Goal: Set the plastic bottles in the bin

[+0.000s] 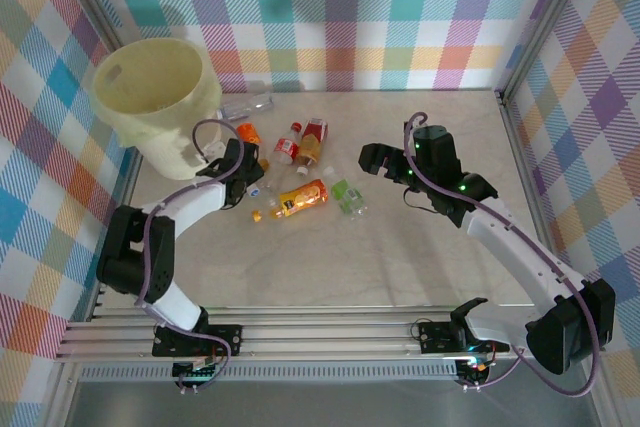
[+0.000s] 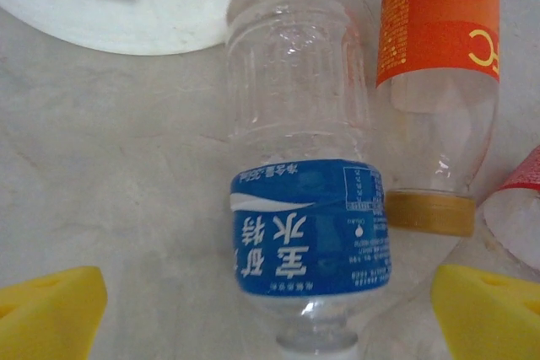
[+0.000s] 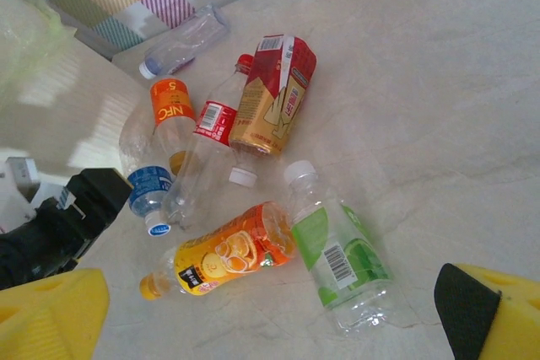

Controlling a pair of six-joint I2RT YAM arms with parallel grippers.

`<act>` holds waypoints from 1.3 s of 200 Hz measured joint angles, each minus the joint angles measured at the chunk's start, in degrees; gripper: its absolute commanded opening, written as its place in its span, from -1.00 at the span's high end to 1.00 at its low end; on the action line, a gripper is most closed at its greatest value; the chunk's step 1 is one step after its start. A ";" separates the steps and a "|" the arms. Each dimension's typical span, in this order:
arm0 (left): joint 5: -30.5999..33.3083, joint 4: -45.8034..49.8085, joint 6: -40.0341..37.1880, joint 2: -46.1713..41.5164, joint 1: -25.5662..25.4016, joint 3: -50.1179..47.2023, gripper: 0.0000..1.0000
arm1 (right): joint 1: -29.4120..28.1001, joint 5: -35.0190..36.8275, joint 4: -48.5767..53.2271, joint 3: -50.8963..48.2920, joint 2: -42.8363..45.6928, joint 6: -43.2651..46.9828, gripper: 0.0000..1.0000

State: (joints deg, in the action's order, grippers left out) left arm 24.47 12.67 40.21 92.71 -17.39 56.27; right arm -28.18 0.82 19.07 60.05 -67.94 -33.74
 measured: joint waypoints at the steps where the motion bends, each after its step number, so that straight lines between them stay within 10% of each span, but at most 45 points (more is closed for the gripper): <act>1: -0.02 -0.15 -0.07 0.09 0.02 0.00 -0.92 | 0.00 0.00 0.00 0.00 0.00 0.00 -0.99; 111: -3.65 -8.00 -3.78 12.90 2.58 2.82 -0.33 | 0.00 0.02 0.37 0.00 0.02 0.17 -0.99; 260: -4.59 -7.39 -9.11 0.46 -4.52 -0.52 0.00 | 0.00 -1.99 -0.22 -0.02 0.02 1.70 -0.99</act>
State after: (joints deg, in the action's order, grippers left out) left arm 19.88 5.28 31.09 93.17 -21.91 55.75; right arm -28.18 -1.17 18.85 60.03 -67.92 -32.03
